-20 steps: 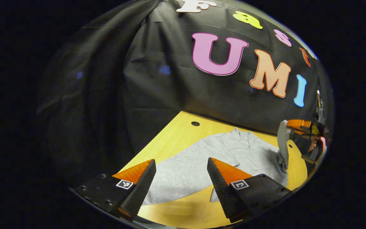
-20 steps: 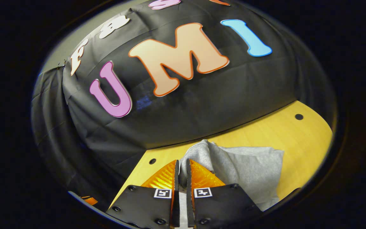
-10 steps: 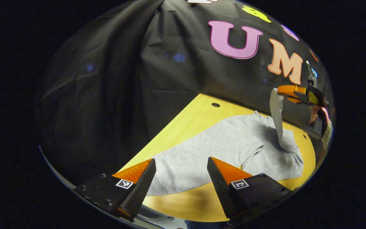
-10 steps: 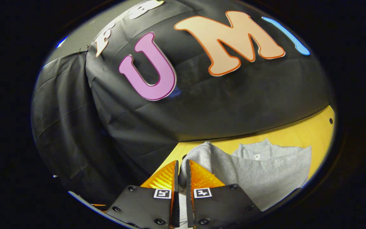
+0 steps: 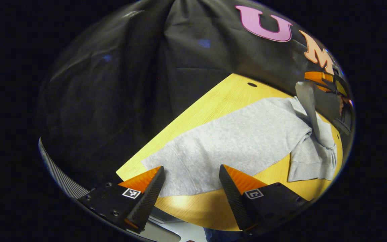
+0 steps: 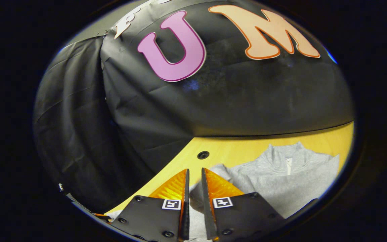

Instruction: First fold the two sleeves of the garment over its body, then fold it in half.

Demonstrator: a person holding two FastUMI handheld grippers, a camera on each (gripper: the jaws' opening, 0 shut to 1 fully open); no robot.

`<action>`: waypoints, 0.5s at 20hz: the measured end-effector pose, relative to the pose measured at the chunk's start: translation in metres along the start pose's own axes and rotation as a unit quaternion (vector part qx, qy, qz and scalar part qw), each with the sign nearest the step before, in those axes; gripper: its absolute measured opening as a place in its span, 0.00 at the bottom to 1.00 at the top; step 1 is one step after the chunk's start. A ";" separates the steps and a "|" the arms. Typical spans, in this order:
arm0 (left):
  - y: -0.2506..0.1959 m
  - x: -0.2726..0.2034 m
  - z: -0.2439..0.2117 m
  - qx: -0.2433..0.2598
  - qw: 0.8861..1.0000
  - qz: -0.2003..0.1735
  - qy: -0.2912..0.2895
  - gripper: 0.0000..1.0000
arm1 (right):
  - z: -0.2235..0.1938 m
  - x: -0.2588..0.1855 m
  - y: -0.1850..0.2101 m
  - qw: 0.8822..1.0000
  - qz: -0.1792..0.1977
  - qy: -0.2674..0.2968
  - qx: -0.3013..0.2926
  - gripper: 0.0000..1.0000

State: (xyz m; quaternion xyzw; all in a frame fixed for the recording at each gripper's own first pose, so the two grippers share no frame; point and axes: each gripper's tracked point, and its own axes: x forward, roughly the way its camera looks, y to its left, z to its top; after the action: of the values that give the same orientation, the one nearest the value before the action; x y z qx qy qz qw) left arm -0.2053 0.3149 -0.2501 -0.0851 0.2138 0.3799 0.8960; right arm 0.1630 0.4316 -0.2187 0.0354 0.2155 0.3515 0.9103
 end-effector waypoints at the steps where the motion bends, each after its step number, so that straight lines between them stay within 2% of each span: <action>1: 0.004 0.002 -0.004 0.001 1.000 0.005 0.003 0.95 | -0.003 0.000 -0.002 1.000 -0.001 0.001 -0.004 0.22; 2: 0.007 0.003 -0.006 0.005 1.000 0.009 0.005 0.95 | -0.006 0.000 0.000 1.000 0.004 0.003 -0.009 0.22; 5: 0.006 0.004 -0.008 0.020 1.000 0.013 0.004 0.95 | -0.016 -0.007 0.007 0.999 0.010 0.025 -0.028 0.73; 6: 0.005 0.004 -0.007 0.018 1.000 0.014 0.001 0.96 | -0.018 -0.010 0.004 0.999 0.007 0.030 -0.041 0.70; 7: 0.005 0.007 -0.007 0.014 1.000 0.017 -0.002 0.95 | -0.020 -0.015 0.002 0.998 0.004 0.031 -0.051 0.87; 9: 0.006 0.008 -0.006 0.011 1.000 0.021 -0.009 0.94 | -0.022 -0.022 0.000 0.998 0.002 0.031 -0.057 0.95; 10: 0.005 0.008 -0.005 0.011 1.000 0.020 -0.012 0.93 | -0.023 -0.026 -0.002 0.998 0.000 0.032 -0.060 0.95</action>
State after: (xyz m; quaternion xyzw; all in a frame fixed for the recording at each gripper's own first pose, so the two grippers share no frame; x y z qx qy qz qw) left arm -0.2054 0.3221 -0.2587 -0.0663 0.2092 0.3961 0.8916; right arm 0.1379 0.4107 -0.2301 -0.0306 0.2230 0.3649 0.9034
